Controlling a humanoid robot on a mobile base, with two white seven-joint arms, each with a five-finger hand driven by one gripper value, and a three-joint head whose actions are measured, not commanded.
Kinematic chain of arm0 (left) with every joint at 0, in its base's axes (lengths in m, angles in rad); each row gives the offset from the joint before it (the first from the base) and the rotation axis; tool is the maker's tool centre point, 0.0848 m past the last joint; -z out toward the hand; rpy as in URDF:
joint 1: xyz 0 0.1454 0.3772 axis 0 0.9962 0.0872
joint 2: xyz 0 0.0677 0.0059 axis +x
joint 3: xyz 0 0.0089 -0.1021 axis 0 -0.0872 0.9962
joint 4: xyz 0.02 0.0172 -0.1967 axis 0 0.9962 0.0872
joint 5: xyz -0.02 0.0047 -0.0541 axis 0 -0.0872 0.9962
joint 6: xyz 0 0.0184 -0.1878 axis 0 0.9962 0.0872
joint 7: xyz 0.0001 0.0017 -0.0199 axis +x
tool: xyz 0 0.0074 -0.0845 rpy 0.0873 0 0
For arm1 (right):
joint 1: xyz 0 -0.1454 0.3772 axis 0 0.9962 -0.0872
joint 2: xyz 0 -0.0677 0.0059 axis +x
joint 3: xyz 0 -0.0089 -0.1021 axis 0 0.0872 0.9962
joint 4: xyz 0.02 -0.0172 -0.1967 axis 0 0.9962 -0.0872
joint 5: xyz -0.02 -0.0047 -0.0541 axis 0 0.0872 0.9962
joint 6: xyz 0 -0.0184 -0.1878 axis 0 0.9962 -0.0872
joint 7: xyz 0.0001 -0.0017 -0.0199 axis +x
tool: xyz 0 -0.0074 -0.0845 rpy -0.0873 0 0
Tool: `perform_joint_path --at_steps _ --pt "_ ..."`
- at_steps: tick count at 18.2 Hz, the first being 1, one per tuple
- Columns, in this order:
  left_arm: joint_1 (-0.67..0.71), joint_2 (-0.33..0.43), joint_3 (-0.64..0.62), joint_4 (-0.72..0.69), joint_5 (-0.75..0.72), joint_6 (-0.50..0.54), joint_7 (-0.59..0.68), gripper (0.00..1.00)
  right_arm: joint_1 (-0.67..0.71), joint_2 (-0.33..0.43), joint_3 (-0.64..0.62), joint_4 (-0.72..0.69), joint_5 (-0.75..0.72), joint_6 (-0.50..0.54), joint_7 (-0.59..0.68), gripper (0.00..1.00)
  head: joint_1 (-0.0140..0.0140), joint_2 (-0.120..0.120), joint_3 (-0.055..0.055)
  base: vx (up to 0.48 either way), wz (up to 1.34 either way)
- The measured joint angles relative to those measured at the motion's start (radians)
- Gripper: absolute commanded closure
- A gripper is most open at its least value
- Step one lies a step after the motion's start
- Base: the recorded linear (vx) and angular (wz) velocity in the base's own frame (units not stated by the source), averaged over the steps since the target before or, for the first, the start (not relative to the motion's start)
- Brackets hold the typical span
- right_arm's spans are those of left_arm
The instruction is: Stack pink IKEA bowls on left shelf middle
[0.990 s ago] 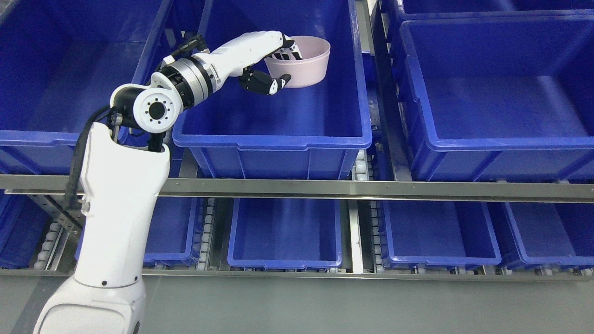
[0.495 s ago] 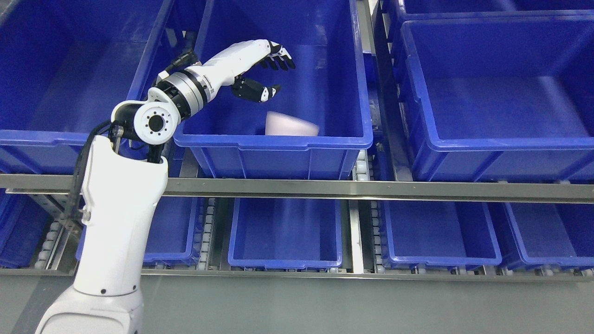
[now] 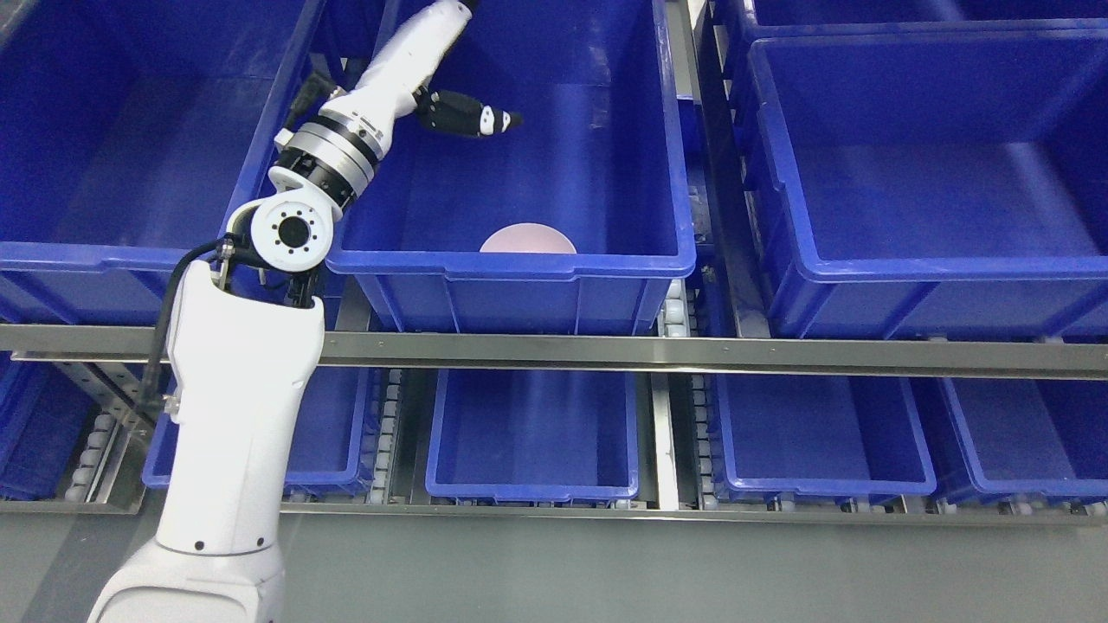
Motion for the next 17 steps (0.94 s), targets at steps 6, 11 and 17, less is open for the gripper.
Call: perform_joint_path --at_steps 6,11,17 --pt "0.073 -0.01 0.006 -0.029 0.343 0.095 0.422 0.0 0.0 0.0 0.0 0.0 0.0 0.0 0.0 0.0 0.0 0.0 0.0 0.0 0.0" --pt "0.134 -0.015 0.015 -0.078 0.435 0.118 0.433 0.0 0.0 0.0 0.0 0.0 0.0 0.0 0.0 0.0 0.0 0.0 0.0 0.0 0.0" --pt "0.157 -0.018 0.023 -0.109 0.468 0.12 0.43 0.0 0.0 0.0 0.0 0.0 0.0 0.0 0.0 0.0 0.0 0.0 0.0 0.0 0.0"
